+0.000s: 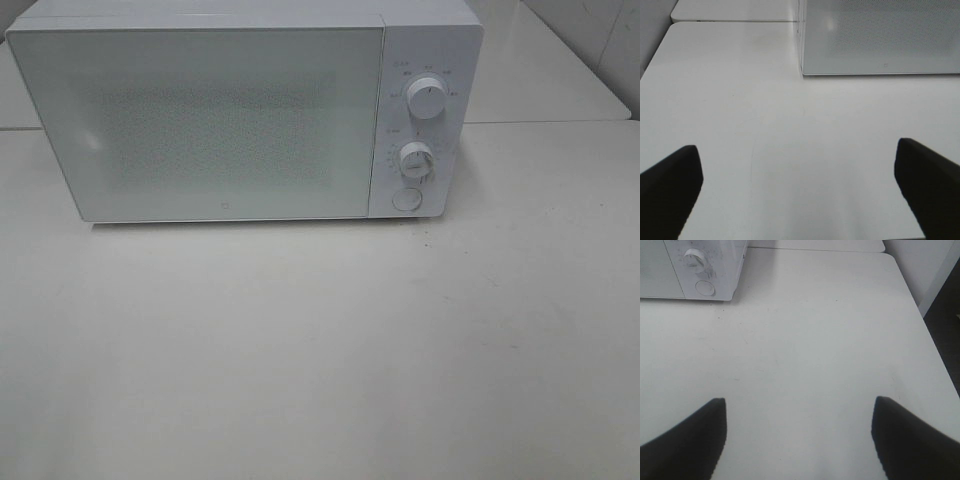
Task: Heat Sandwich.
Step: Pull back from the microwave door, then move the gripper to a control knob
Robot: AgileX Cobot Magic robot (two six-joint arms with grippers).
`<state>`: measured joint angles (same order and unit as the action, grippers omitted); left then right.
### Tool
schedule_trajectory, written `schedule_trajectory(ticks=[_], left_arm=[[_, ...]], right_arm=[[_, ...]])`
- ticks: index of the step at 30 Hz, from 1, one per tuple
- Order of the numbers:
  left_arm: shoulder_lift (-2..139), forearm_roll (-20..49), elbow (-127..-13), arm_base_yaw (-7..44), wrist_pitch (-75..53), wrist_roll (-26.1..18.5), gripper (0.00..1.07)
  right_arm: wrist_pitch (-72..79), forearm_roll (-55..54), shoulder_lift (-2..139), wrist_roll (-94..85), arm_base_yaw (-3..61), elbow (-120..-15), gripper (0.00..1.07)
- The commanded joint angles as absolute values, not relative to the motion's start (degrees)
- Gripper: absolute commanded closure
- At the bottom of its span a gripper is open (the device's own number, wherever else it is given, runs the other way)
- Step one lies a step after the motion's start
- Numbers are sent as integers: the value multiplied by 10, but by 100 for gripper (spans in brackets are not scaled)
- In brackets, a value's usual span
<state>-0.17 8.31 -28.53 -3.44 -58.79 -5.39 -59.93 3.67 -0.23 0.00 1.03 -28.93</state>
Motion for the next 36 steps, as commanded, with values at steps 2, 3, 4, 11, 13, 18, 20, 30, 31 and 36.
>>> schedule_trajectory(ticks=[2, 3, 4, 11, 13, 18, 20, 30, 31, 36], left_arm=[[-17, 80, -283, -34, -590, -52, 5], [-17, 80, -283, -34, -590, -52, 5], [-17, 80, -283, -34, -590, -52, 5], [-17, 80, -283, -34, -590, -52, 5], [-17, 80, -283, -34, -590, -52, 5], [-17, 80, -283, -34, -590, -52, 5], [-17, 80, -283, -34, -590, -52, 5], [-17, 80, -283, -34, -590, -52, 5], [-17, 80, -283, -34, -590, -52, 5], [-17, 80, -283, -34, -590, -52, 5]], right_arm=[[-593, 38, -17, 4, 7, -289, 31], [-593, 38, -17, 4, 7, -289, 31], [-593, 38, -17, 4, 7, -289, 31], [-593, 38, -17, 4, 7, -289, 31], [-593, 38, -17, 4, 7, -289, 31], [-593, 38, -17, 4, 7, -289, 31], [-593, 38, -17, 4, 7, -289, 31], [-593, 38, -17, 4, 7, -289, 31], [-593, 38, -17, 4, 7, -289, 31], [-593, 38, -17, 4, 7, -289, 31]])
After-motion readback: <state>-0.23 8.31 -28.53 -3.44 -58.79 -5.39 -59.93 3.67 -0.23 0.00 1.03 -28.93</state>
